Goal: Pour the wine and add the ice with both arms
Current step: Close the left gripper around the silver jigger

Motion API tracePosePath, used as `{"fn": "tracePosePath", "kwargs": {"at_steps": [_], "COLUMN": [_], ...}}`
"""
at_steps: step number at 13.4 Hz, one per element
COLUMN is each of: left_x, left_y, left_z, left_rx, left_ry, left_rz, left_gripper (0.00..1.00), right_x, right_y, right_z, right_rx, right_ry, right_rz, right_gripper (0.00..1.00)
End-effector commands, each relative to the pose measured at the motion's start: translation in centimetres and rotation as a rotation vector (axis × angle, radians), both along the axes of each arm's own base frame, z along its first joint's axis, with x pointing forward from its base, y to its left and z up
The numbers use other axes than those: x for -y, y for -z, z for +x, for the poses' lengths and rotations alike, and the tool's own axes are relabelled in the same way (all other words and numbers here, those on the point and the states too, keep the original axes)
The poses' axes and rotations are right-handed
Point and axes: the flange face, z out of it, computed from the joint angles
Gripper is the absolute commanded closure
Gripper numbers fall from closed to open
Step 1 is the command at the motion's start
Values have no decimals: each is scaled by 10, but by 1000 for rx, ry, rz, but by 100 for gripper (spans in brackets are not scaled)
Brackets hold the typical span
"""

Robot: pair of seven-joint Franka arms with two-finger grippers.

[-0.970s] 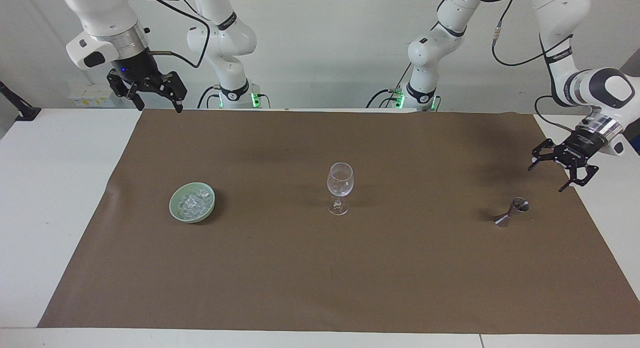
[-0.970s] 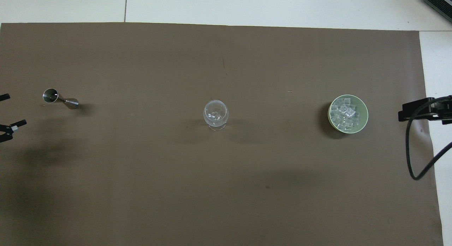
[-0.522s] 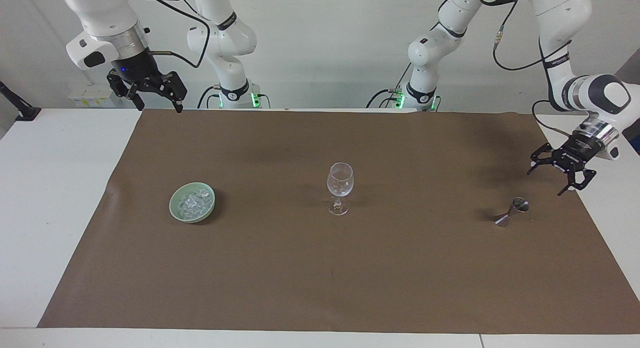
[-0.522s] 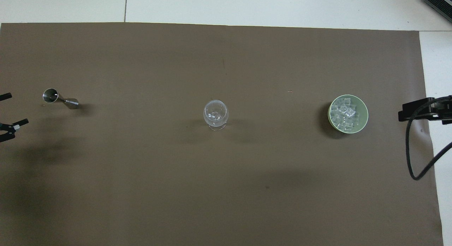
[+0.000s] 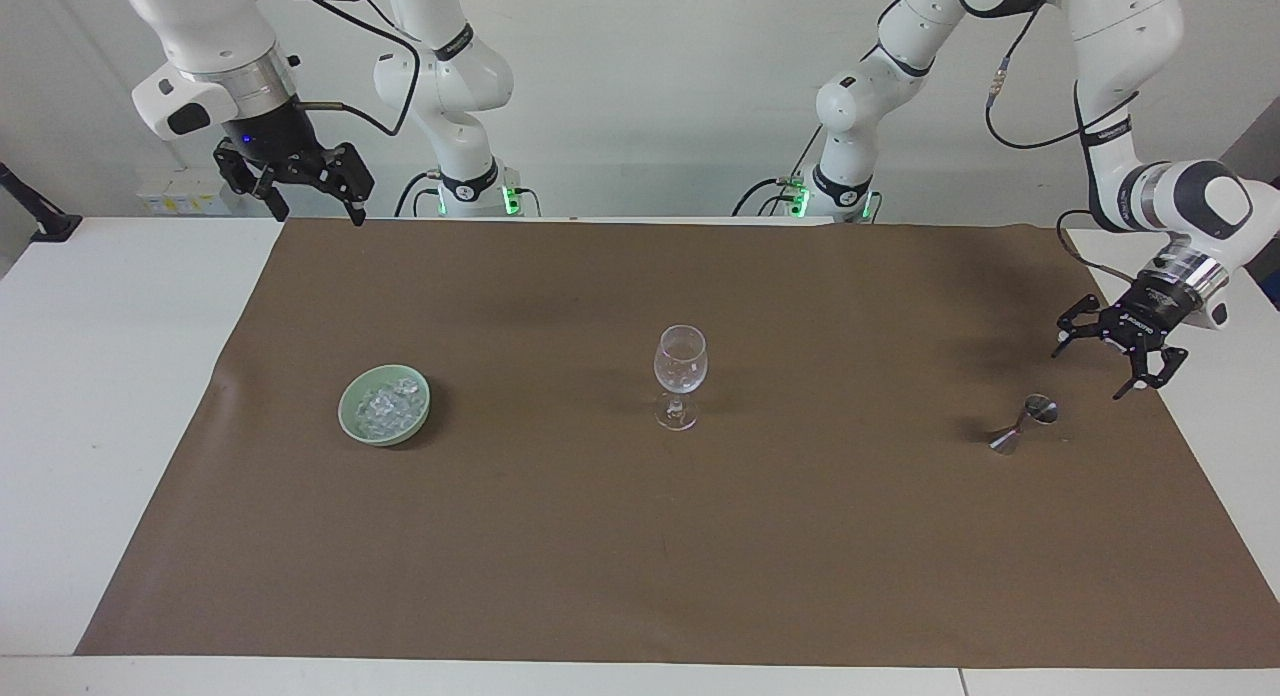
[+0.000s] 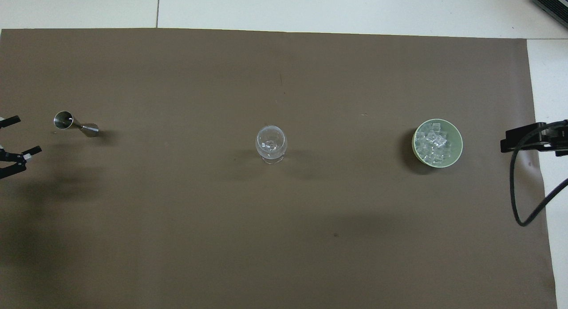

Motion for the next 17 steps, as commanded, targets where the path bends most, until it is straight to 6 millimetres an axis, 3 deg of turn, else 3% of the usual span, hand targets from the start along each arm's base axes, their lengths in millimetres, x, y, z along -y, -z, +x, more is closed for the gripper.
{"fn": "tracePosePath", "kwargs": {"at_steps": [1,3,7,17], "left_x": [2,5,8,47], "left_y": [18,30,78,103], "left_z": [2,2,-1,6], "left_rx": [22,22,55,84], "left_ry": [-18,-29,-25,-48], "left_rz": [-44,-62,-121,-199], "left_gripper": [0,0,0,0], "right_x": [-2,-2,-2,-2], "right_y": [-1,-1,-1,-1], "right_z": [-4,-4,-4,-4], "right_rx": [0,2,0,0], "right_ry": [15,15,15,15], "right_rz": [26,26,26,26], "right_gripper": [0,0,0,0]}}
